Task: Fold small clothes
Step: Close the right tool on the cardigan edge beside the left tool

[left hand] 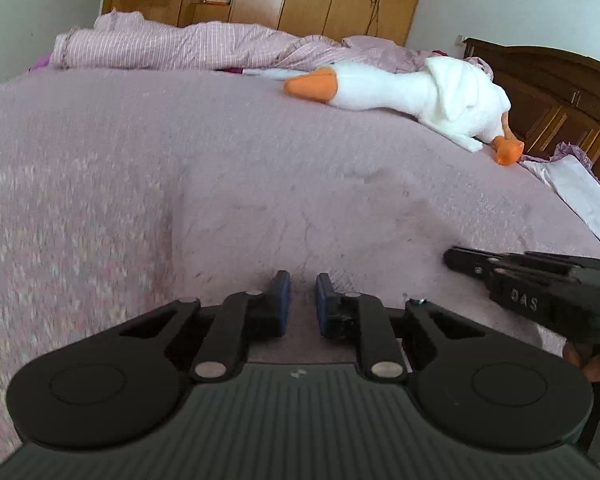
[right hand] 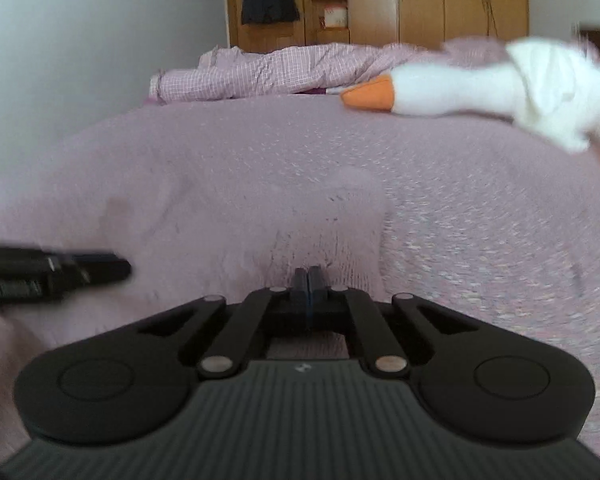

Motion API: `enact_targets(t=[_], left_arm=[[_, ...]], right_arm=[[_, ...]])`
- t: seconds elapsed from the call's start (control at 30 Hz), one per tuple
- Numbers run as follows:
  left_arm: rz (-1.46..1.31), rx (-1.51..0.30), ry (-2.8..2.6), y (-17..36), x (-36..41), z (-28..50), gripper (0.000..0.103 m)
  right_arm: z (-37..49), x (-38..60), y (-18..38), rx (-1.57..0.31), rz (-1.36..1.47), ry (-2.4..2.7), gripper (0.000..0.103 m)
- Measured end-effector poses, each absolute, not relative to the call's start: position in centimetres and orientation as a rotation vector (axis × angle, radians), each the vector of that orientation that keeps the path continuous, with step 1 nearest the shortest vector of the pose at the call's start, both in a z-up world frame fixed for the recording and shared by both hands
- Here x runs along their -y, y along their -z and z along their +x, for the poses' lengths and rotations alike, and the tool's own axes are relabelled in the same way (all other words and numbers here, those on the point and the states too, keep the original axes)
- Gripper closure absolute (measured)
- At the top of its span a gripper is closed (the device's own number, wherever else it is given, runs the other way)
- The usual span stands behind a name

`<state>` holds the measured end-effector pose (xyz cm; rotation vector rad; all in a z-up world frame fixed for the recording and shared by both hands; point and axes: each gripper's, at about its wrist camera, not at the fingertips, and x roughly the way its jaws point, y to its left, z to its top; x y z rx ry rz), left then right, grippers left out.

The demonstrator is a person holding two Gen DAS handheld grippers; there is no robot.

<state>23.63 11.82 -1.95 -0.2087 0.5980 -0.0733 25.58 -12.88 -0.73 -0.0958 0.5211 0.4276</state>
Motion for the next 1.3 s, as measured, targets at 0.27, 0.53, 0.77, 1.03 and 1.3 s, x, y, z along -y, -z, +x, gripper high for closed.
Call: enact_targets(t=[0.27, 0.53, 0.77, 1.03, 1.3], left_arm=[[-0.216, -0.581, 0.063, -0.6, -12.0, 23.5, 0.086], [-0.184, -0.621, 0.034, -0.9, -14.2, 31.1, 0.086], [-0.276, -0.650, -0.141, 1.2, -16.1, 31.6, 0.089], [-0.343, -0.637, -0.089, -1.6, -15.7, 27.4, 0.089], [-0.327, -0.702, -0.014, 0.5, -15.4, 23.2, 0.089]], right_arm=[[26.9, 13.9, -2.1, -0.548, 0.033, -0.467, 0.100], [34.8, 12.6, -3.0, -0.614, 0.045, -0.472, 0.101], [38.1, 11.6, 0.9, -0.704, -0.027, -0.430, 0.101], [32.3, 15.0, -2.9, -0.588, 0.075, -0.559, 0.100], [26.9, 15.1, -0.4, -0.666, 0.016, -0.623, 0.102]])
